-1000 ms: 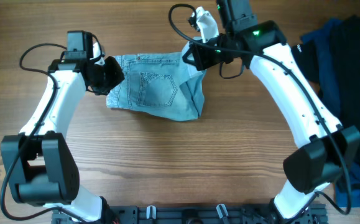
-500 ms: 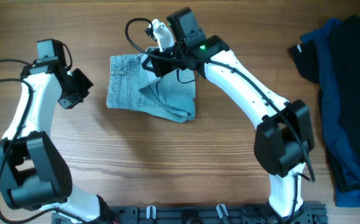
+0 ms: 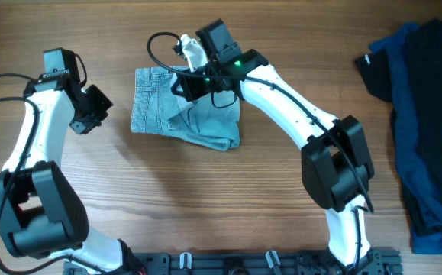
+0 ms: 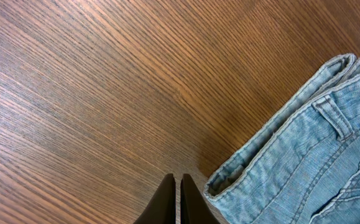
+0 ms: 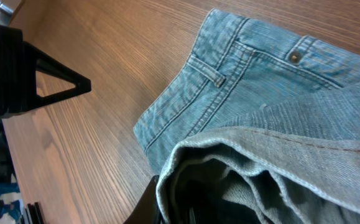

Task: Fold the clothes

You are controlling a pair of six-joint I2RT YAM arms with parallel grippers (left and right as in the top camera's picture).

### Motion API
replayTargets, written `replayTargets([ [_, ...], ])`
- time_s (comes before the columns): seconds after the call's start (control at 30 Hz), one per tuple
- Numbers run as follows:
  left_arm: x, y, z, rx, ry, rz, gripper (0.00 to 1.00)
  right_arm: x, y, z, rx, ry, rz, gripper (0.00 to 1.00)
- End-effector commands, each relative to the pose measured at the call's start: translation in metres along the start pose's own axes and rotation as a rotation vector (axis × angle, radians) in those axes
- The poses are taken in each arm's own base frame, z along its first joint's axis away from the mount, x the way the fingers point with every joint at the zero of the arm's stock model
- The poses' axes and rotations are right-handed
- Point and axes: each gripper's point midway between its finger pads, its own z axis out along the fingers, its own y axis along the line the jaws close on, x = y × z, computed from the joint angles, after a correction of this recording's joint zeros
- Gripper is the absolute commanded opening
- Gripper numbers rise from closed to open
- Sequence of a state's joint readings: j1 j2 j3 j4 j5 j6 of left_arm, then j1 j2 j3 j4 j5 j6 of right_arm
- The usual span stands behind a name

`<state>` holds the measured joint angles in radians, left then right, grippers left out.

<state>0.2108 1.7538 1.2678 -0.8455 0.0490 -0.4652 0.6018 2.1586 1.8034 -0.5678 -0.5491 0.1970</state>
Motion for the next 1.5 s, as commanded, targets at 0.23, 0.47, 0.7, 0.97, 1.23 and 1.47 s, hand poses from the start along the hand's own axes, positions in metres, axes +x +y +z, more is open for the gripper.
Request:
replayTargets([
  [0.23,-0.006,-0.001,-0.007,0.006,-0.03,0.014,0.06,0.007,0.059,0.014,-0.172,0.024,-0.132,0.92],
  [0.47,0.0,-0.068,-0.027,0.383,0.003,0.195,0.06,-0.022,0.025,-0.079,0.042,-0.067,-0.067,0.99],
  [0.7,0.036,-0.123,-0.063,0.646,0.086,0.304,0.04,0.032,-0.063,-0.172,0.358,0.072,0.215,1.0],
  [0.97,0.112,-0.132,-0.014,0.45,0.292,0.416,0.04,0.059,-0.105,-0.17,0.42,0.108,0.294,0.99],
  [1.23,0.11,-0.077,0.043,0.142,0.294,0.4,0.04,0.091,-0.125,-0.16,0.473,0.19,0.298,1.0],
  [1.47,0.104,-0.075,0.054,0.132,0.252,0.406,0.08,0.089,-0.054,-0.137,0.007,0.204,0.078,0.04],
])
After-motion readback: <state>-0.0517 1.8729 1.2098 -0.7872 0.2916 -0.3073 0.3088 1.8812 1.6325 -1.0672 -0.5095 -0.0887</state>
